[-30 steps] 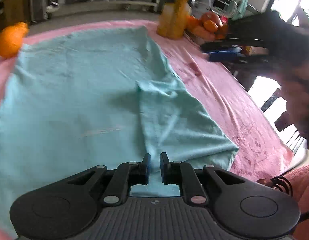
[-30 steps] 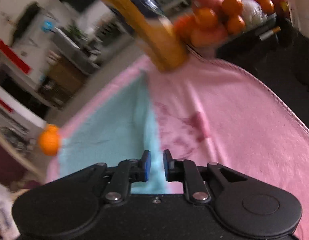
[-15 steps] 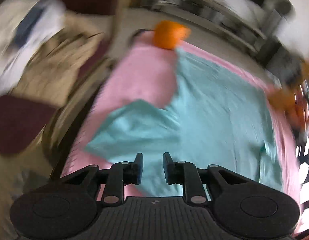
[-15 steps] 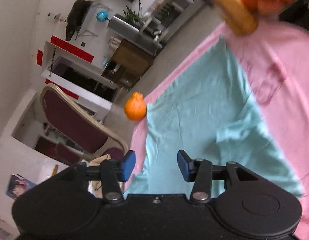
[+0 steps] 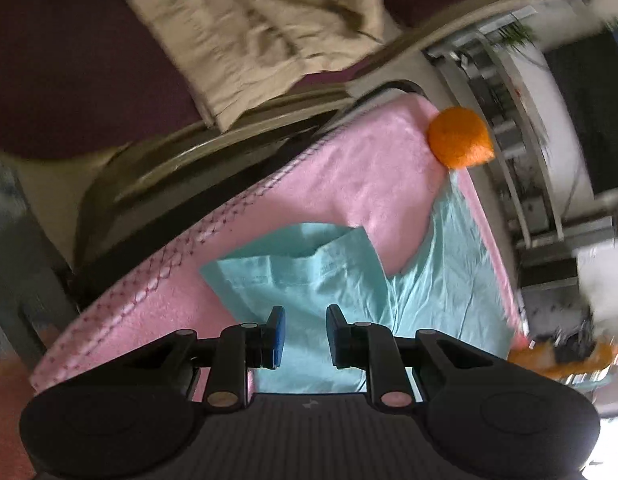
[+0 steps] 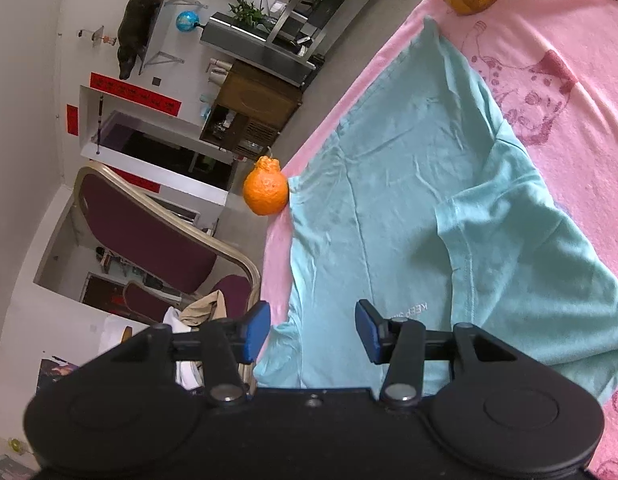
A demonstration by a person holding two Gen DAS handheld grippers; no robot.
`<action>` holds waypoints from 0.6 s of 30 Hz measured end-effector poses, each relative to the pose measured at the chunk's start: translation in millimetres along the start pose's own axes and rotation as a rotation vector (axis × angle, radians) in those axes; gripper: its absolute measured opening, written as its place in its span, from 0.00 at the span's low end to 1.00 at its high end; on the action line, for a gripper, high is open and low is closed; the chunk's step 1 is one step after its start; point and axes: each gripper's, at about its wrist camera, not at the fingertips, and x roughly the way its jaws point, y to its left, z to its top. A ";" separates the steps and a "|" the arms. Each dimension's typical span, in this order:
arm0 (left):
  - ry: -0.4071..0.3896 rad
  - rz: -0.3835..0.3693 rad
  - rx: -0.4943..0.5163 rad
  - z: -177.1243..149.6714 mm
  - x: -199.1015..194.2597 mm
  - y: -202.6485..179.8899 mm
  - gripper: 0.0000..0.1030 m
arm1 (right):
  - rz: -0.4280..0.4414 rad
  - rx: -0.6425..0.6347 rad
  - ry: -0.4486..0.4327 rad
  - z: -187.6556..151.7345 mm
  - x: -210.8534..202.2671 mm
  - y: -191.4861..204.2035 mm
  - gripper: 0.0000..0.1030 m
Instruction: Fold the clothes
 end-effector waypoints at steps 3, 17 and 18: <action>0.000 0.006 -0.050 3.6 6.1 4.2 0.18 | 0.005 -0.006 -0.004 -0.5 -2.0 1.1 0.45; -0.086 0.101 0.041 -14.0 -23.9 1.3 0.26 | -0.021 -0.017 -0.009 -2.3 -4.9 0.4 0.48; -0.100 0.100 0.052 -15.4 -29.0 2.2 0.29 | -0.025 -0.022 -0.009 -2.4 -4.9 0.8 0.48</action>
